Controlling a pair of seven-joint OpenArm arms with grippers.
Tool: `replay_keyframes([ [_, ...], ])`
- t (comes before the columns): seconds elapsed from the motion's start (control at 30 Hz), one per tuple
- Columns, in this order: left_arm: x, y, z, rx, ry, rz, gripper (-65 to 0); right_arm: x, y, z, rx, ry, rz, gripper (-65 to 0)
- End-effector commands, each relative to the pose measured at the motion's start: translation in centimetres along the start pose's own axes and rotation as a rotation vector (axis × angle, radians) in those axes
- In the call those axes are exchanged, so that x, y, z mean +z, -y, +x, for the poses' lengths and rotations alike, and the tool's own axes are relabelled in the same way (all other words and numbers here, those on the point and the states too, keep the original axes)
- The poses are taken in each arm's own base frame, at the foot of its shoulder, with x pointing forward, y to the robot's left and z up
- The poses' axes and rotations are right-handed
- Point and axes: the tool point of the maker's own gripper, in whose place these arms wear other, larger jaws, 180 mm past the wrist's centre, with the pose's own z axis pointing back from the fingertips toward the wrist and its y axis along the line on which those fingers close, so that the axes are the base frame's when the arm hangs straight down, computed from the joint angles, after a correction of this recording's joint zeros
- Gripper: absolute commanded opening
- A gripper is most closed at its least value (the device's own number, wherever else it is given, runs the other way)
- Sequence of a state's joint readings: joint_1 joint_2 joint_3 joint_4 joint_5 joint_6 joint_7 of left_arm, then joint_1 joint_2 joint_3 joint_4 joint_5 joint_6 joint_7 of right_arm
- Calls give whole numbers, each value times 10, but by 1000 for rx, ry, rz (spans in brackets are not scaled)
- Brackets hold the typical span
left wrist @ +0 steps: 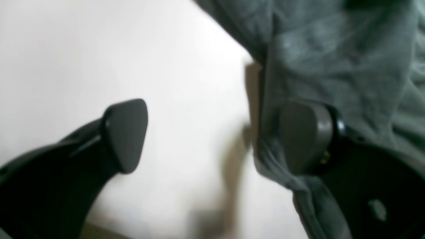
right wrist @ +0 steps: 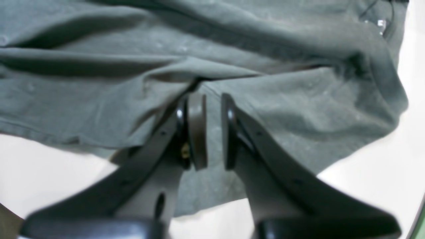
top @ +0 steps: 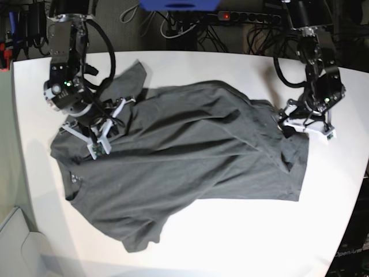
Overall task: Layout the t-shirt on the table in an organized manner, then fold the t-shirt properly
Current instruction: 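Move the left gripper along the shirt side and regrasp the hem, then pull the shirt hem outward with the left gripper, right gripper holding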
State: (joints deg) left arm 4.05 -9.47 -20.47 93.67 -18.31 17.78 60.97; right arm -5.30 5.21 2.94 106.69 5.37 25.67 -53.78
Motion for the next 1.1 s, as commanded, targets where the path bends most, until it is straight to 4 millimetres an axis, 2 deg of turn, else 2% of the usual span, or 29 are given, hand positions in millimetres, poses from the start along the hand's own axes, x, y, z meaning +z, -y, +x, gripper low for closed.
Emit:
replay_keyframes([
  [0.0,4,5,16,-4,48,-13,-36,3,3,14,6,50,-6,-581],
  [0.2,3,28,9,-111,38,-76,-36,3,4,14,8,49,-8,-581],
  [0.27,3,35,18,-120,57,-92,-36,3,3,14,7,49,-7,-581],
  [0.53,-16,37,17,-92,3,-85,-37,3,4,14,8,50,-8,-581],
  [0.63,-21,46,13,-115,-4,-95,-47,3,4,15,9,52,-9,-581],
  [0.7,-22,52,15,-154,24,-99,-114,3,5,15,10,51,-10,-581],
  [0.73,-22,56,13,-172,29,-105,-176,3,5,15,10,51,-10,-581],
  [0.8,-22,61,12,-189,36,-114,-323,3,5,16,10,54,-11,-581],
  [0.9,-22,61,13,-181,39,-112,-585,3,6,17,11,55,-11,-581],
  [0.93,-21,61,14,-174,42,-113,-632,3,6,18,11,57,-12,-581],
  [0.97,-20,58,15,-166,43,-110,-650,3,6,18,11,57,-12,-581],
  [1.07,-14,51,16,-152,28,-103,-641,3,6,18,11,58,-12,-581],
])
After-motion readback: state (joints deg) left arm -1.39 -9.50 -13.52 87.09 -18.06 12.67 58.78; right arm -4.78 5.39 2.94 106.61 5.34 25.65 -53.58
